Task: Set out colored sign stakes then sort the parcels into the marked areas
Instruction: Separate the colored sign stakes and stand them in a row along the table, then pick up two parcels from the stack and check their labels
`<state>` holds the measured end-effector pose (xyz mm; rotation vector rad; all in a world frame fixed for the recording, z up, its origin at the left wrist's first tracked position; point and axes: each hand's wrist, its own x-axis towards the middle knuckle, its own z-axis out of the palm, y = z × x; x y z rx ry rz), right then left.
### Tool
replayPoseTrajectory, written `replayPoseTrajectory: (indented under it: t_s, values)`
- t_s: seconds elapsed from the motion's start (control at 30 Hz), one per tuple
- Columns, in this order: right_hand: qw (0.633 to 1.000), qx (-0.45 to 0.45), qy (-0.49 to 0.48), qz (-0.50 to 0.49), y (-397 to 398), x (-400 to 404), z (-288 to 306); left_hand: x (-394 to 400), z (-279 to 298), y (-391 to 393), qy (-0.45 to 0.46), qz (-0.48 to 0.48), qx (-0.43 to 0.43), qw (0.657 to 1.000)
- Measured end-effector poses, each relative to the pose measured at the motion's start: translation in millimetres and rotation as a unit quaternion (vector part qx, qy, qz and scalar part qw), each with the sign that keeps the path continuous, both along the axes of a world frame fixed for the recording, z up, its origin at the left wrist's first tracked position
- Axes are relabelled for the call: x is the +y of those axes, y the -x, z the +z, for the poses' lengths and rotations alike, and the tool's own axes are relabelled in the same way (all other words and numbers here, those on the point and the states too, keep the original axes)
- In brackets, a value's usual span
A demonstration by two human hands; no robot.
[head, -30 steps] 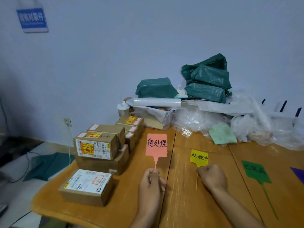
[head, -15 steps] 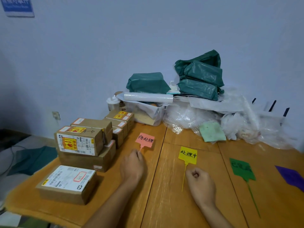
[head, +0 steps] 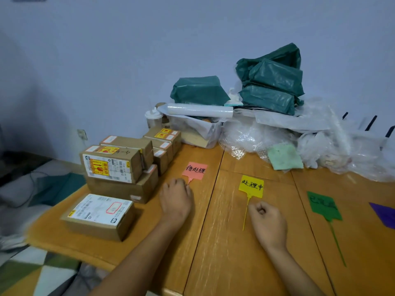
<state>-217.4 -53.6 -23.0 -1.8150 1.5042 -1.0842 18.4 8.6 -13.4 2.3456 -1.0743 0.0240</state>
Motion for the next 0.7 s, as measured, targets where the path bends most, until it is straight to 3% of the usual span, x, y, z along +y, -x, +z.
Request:
replayPoseTrajectory:
  t_s: [0.2,0.3,0.4,0.53,0.7]
  values:
    - [1.000,-0.013,-0.012,-0.014,-2,12,14,109,24,50,0.175,-0.095,0.063,0.978]
    - [1.000,-0.012,0.020,0.010,-21,32,32,177,27,39,0.267,-0.036,0.093,0.958]
    - [0.985,-0.028,0.114,0.124,-64,63,55,225,21,3,0.345,0.081,0.083,0.932]
    - [0.939,-0.008,0.203,0.279,-150,107,94,245,9,-52,0.260,0.172,0.095,0.945]
    - [0.911,0.130,0.251,0.299,-246,124,125,229,-3,-78,0.148,0.121,0.137,0.972]
